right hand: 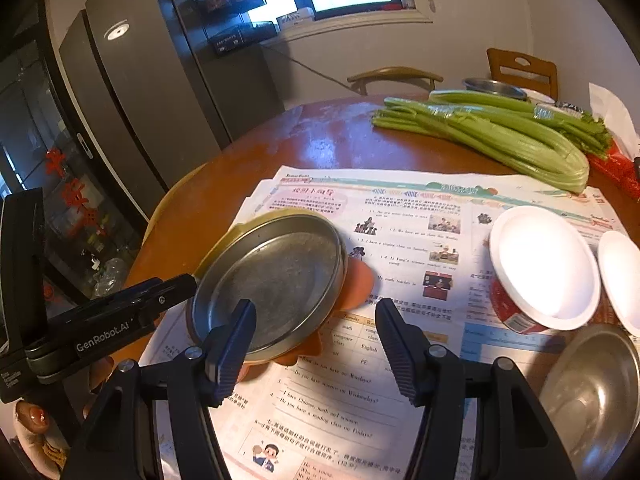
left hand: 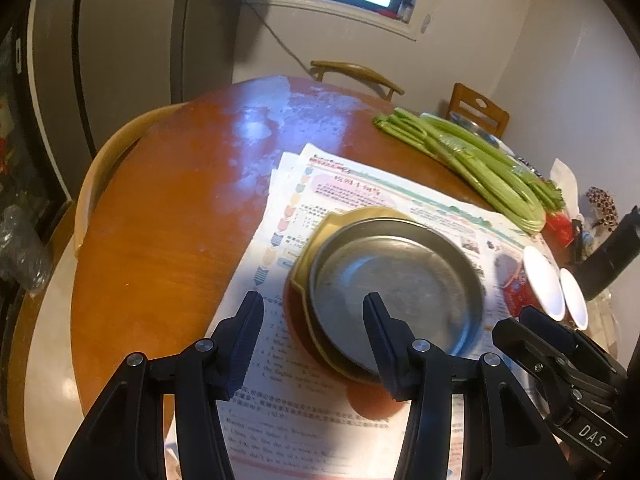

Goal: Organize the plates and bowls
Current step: 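Move the left tool toward the deep steel bowl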

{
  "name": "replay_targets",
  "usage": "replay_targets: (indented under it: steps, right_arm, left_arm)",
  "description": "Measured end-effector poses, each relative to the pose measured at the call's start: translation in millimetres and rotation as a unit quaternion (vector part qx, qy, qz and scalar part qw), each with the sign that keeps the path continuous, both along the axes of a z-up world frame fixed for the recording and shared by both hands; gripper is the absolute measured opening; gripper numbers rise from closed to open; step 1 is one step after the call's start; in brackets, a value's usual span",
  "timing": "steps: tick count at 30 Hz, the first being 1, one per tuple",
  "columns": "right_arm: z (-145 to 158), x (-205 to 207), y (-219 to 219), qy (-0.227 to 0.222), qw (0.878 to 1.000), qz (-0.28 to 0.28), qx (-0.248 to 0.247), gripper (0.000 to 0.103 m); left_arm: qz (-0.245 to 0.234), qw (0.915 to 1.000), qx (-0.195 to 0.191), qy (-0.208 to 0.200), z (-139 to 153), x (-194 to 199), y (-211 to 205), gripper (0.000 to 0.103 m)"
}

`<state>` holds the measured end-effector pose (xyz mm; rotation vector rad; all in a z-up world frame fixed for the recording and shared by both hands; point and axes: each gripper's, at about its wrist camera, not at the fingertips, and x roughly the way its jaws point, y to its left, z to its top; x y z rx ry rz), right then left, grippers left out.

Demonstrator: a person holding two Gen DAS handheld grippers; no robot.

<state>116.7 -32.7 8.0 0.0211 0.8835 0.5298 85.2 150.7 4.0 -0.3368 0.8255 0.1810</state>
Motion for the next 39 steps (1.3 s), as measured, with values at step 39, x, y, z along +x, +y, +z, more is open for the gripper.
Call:
replay_targets:
  steps: [39]
  right_arm:
    - [77.0, -84.7, -169.5, -0.104, 0.985, -0.138, 0.016, 0.062]
  left_arm:
    - [-0.150, 0.9847, 0.062, -0.063, 69.9, -42.6, -196.0, 0.056]
